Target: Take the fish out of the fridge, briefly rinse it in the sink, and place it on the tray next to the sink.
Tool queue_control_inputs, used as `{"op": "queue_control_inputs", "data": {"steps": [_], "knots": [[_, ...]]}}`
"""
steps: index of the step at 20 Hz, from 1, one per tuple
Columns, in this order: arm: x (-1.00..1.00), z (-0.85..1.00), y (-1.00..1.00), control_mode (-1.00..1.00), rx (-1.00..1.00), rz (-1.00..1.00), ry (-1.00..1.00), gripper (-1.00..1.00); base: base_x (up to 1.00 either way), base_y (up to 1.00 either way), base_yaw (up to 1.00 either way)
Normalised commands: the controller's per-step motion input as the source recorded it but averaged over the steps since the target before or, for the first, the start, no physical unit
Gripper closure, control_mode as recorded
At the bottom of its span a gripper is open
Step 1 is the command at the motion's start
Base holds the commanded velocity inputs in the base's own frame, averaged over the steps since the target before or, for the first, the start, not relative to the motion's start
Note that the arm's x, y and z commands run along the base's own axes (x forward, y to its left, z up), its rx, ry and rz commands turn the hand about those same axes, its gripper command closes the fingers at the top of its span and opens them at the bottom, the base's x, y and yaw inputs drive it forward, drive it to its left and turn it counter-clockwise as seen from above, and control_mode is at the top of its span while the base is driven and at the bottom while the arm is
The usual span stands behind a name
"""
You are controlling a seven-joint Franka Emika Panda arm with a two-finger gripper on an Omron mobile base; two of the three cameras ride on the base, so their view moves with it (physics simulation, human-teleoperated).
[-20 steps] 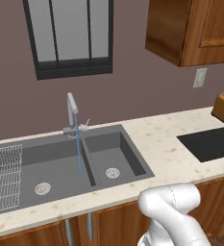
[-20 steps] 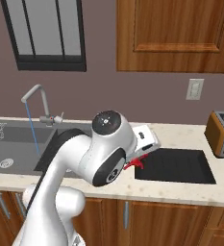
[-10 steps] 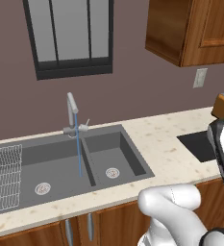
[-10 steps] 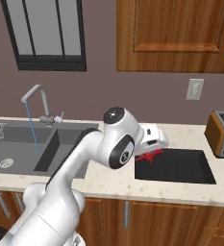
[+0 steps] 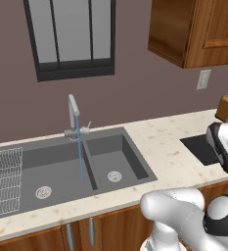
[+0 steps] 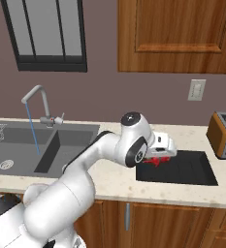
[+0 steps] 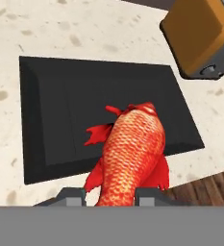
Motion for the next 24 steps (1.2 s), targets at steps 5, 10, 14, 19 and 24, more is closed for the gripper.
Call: {"op": "queue_control_inputs", "data": {"steps": [5, 10, 14, 19, 24], "knots": [[0.60, -0.07, -0.58, -1.00, 0.26, -0.04, 0.01, 1.00, 0.00, 0.00, 0.00], [0.39, -0.10, -0.30, -1.00, 0.16, -0.03, 0.00, 1.00, 0.00, 0.00, 0.00], [0.16, -0.55, -0.13, -1.00, 0.00, -0.01, 0.00, 1.00, 0.00, 0.00, 0.00], [0.15, -0.69, -0.02, -1.00, 0.00, -0.02, 0.00, 1.00, 0.00, 0.00, 0.00], [0.34, -0.44, 0.00, -1.00, 0.00, -0.06, 0.00, 1.00, 0.00, 0.00, 0.00]]}}
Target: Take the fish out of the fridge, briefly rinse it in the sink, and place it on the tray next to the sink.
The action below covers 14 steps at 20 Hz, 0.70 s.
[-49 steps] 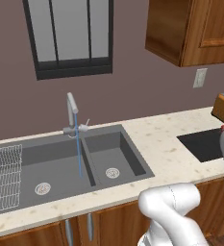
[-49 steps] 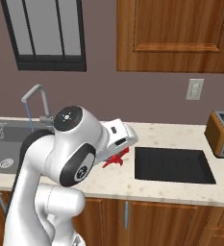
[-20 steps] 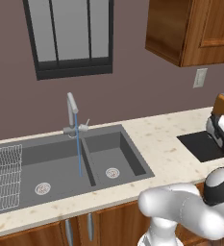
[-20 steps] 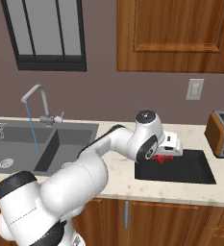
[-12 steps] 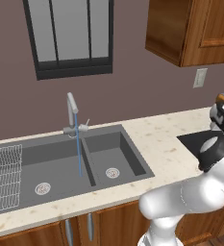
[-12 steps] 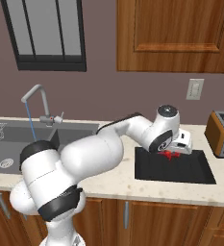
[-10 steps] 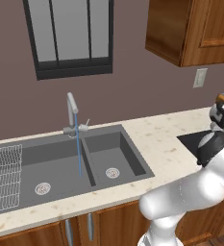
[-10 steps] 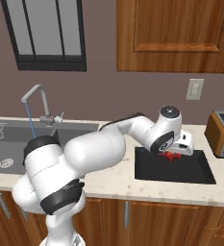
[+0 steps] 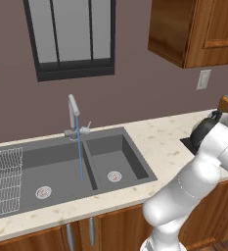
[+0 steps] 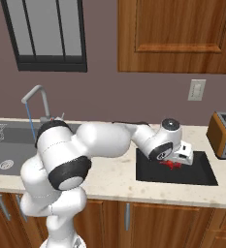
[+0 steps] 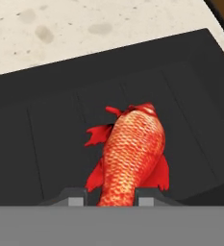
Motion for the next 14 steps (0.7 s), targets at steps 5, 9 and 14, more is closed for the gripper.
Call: {"op": "queue_control_inputs", "data": {"steps": [5, 9, 14], "knots": [[0.41, -0.27, -0.06, -1.00, 0.00, -0.06, 0.00, 1.00, 0.00, 0.00, 0.00], [0.41, -0.20, -0.09, -1.00, 0.00, -0.08, 0.00, 1.00, 0.00, 0.00, 0.00], [0.09, 0.08, 0.00, -1.00, 0.00, -0.01, 0.00, -1.00, 0.00, 0.00, 0.00]]}}
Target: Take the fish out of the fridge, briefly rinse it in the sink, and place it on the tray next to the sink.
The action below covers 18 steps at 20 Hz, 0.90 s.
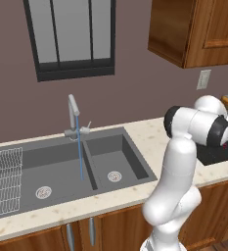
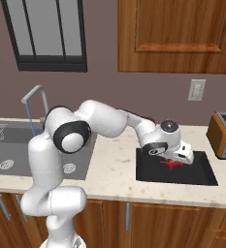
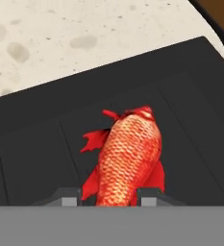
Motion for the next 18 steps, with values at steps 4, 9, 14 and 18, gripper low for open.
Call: {"op": "queue_control_inputs", "data": {"steps": [4, 9, 14, 18], "knots": [[0.00, 0.72, 0.05, -1.00, 0.00, -0.05, 0.00, -1.00, 0.00, 0.00, 0.00], [-0.47, 0.85, 0.56, -1.00, -0.09, 0.00, -0.12, -1.00, 0.00, 0.00, 0.00], [-1.00, 0.19, 1.00, -1.00, -0.24, 0.04, -0.36, -1.00, 0.00, 0.00, 0.00], [-1.00, 0.00, 1.00, -1.00, -0.25, 0.05, -0.33, -1.00, 0.00, 0.00, 0.00]]}}
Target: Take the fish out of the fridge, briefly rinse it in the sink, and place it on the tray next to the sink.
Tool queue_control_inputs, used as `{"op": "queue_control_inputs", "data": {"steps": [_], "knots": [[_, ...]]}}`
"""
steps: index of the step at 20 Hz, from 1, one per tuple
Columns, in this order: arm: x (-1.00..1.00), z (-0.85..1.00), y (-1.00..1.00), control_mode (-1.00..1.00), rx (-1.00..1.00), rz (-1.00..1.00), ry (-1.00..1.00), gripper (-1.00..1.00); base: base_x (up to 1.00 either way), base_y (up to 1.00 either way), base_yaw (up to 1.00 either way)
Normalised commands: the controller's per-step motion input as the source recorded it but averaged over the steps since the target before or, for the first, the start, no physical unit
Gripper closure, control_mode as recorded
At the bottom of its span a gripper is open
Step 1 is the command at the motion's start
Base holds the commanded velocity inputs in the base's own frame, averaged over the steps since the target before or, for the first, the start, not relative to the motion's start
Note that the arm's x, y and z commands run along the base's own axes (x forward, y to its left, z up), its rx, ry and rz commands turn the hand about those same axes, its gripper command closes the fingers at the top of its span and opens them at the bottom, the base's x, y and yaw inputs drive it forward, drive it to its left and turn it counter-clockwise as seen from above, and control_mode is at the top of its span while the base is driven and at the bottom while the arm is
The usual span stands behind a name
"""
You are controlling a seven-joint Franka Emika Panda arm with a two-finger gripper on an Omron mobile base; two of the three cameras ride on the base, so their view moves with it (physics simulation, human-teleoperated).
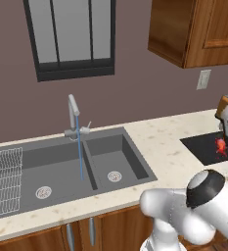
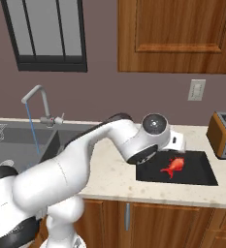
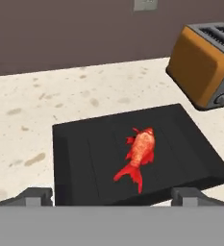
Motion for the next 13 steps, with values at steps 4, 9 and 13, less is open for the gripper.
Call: {"op": "queue_control_inputs", "data": {"steps": [4, 9, 13], "knots": [[-1.00, -0.46, 1.00, -1.00, -0.24, 0.11, -0.35, -1.00, 0.00, 0.00, 0.00], [-0.34, 0.51, 0.36, -1.00, -0.16, 0.01, -0.66, -1.00, 0.00, 0.00, 0.00], [-0.74, 0.11, -0.03, -1.00, -0.04, -0.07, -0.41, -1.00, 0.00, 0.00, 0.00]]}}
